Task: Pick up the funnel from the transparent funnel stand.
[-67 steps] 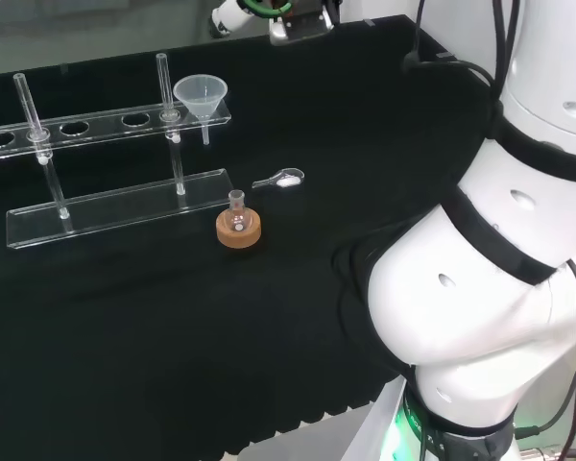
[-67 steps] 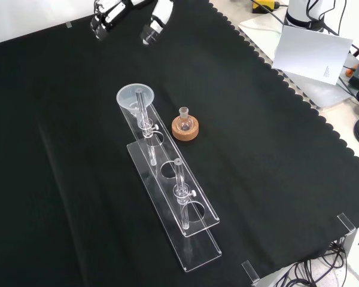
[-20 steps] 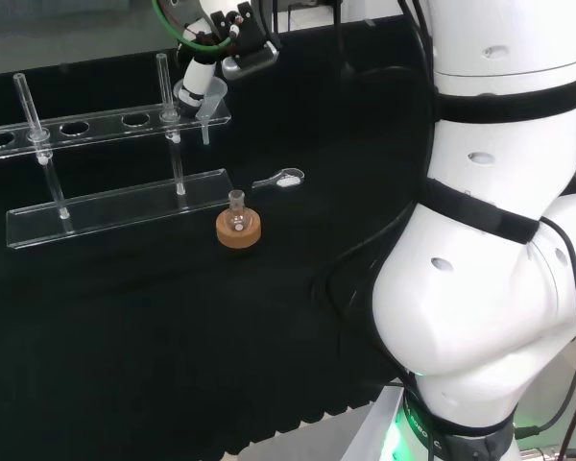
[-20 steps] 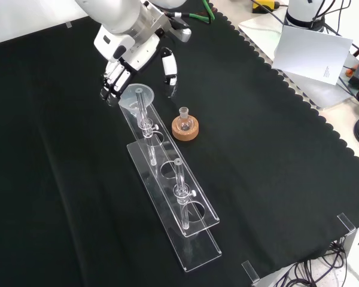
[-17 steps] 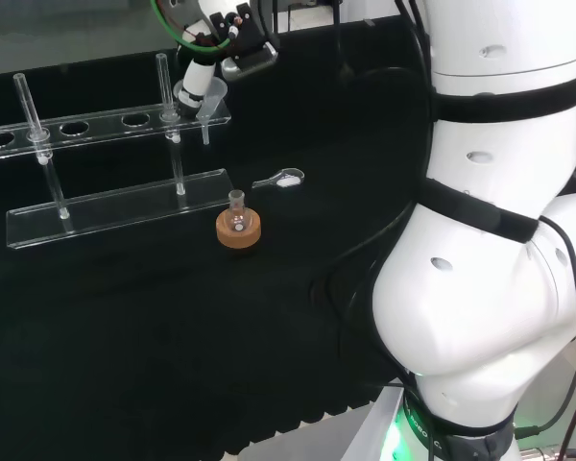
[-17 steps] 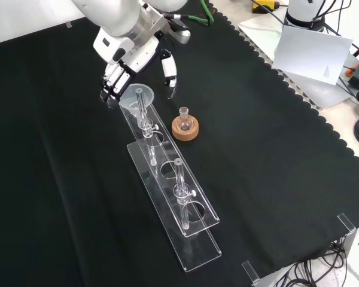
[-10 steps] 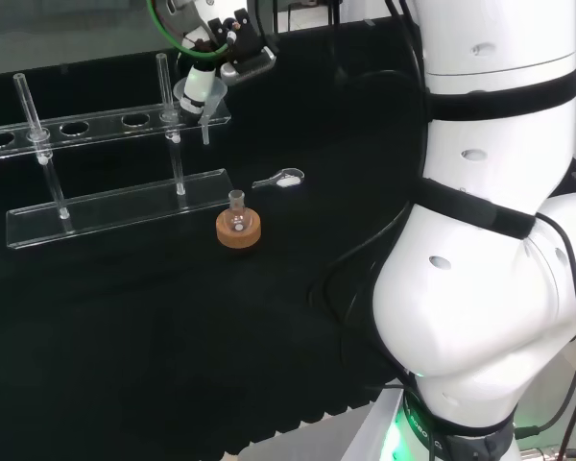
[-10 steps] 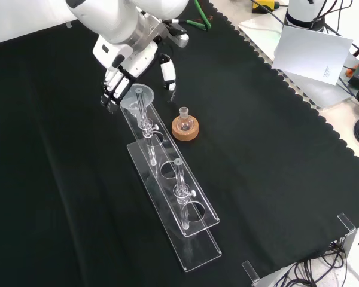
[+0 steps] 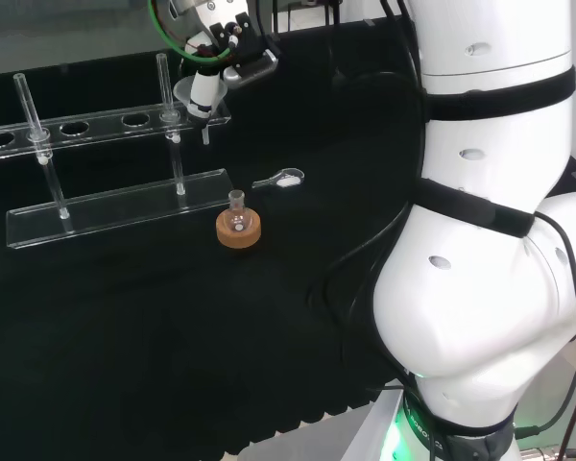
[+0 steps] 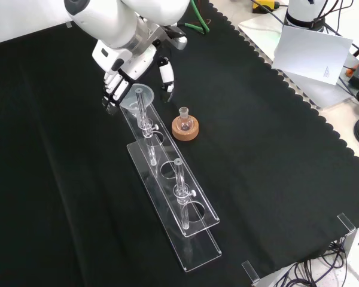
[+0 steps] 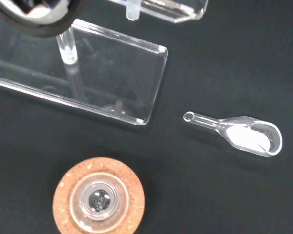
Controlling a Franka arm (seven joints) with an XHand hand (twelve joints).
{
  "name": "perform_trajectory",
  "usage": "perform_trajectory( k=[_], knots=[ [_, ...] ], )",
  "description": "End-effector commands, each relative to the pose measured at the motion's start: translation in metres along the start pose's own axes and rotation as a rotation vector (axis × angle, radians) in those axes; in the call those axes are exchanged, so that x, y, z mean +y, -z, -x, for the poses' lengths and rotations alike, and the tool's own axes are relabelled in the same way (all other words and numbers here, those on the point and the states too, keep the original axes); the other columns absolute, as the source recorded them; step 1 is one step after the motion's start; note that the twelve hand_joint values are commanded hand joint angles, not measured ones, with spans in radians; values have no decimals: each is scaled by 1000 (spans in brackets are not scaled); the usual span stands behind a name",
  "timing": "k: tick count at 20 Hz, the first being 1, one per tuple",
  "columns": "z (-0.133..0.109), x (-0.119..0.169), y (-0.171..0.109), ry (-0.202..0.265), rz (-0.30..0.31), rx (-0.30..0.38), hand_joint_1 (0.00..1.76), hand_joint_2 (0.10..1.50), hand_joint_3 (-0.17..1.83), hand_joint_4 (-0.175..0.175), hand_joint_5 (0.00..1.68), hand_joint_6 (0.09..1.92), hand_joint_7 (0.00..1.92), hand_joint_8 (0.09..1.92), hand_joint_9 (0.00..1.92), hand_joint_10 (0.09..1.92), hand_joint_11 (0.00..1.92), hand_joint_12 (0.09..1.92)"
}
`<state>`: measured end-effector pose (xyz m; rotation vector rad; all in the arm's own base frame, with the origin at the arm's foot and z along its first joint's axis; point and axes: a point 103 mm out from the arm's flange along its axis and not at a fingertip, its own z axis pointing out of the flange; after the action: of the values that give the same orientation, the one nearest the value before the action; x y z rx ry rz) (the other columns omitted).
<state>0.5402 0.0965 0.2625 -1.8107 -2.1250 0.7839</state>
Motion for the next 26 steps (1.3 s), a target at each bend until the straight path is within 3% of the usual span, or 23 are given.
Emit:
perform_trajectory(
  k=[1,7,16,19,21,23,26],
  knots=[
    [3,4,1,-18,13,-35,819,578,545,46,177,87,0,606,315,800,404,1457],
    [3,6,1,-22,37,-45,840,584,595,39,219,87,12,671,376,758,407,1448],
    [4,5,5,-41,65,-77,887,626,667,17,322,87,148,664,614,612,443,1412],
    [4,2,7,-53,110,-102,903,647,678,8,380,87,219,655,698,574,462,1392],
    [4,-1,10,-69,171,-123,925,671,682,7,544,101,338,651,790,538,498,1354],
    [3,-5,13,-77,222,-141,944,699,681,17,709,321,455,628,864,482,529,1326],
    [2,-10,18,-80,245,-177,967,719,697,25,780,675,563,623,930,438,559,1301]
  ],
)
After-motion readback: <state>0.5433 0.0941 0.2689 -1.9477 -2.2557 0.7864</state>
